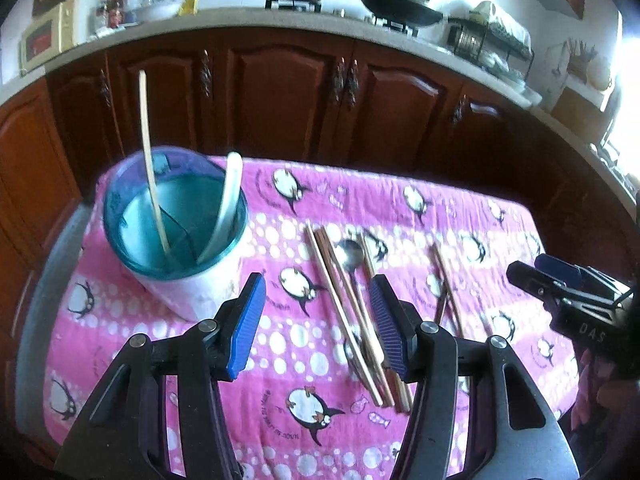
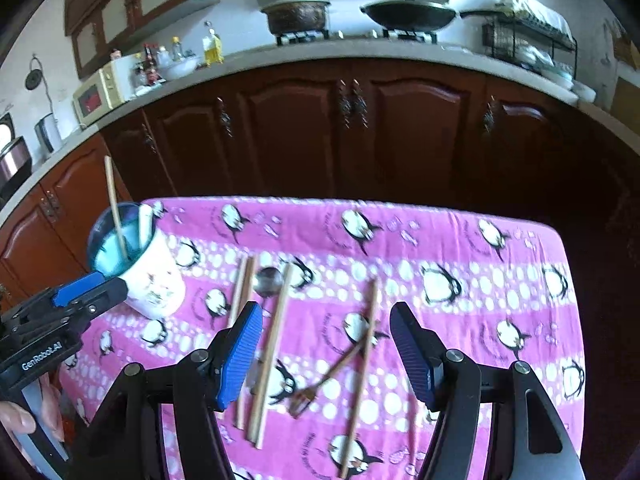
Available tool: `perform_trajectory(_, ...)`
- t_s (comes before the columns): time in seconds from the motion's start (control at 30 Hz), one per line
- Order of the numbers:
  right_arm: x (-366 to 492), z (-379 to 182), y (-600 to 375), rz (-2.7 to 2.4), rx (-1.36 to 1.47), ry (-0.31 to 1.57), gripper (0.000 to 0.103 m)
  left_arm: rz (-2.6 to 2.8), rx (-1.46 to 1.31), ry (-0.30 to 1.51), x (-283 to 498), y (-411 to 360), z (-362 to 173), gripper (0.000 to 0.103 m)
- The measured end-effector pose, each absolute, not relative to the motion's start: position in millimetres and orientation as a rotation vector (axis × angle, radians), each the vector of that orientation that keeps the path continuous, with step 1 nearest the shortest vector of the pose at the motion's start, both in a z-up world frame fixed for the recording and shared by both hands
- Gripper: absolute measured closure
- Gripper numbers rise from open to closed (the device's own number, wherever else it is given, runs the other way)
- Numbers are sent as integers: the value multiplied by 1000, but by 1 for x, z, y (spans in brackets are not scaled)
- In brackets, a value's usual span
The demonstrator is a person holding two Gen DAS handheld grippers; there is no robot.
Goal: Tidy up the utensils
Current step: 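Move both tools back over the utensils and lower toward the chopsticks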
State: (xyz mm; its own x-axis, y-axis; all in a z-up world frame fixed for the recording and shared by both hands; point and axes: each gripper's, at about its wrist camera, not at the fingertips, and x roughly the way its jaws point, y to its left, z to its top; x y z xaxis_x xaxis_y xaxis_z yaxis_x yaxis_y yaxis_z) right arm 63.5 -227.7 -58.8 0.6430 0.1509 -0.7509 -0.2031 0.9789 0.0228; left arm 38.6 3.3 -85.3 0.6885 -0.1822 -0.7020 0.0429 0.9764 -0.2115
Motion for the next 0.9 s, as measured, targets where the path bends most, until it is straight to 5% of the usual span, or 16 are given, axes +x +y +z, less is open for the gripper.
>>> perform_trajectory(0.13, 70, -78, -242, 183, -47, 905, 33, -131, -193, 842, 42, 1, -102, 49)
perform_trajectory(0.4, 85, -122, -270, 131, 11, 1007, 32, -167, -222, 921, 53, -5, -129, 24)
perform_trajectory(0.9, 112, -147, -276, 158, 78, 1062, 28, -147, -218, 996, 73, -15, -158, 24)
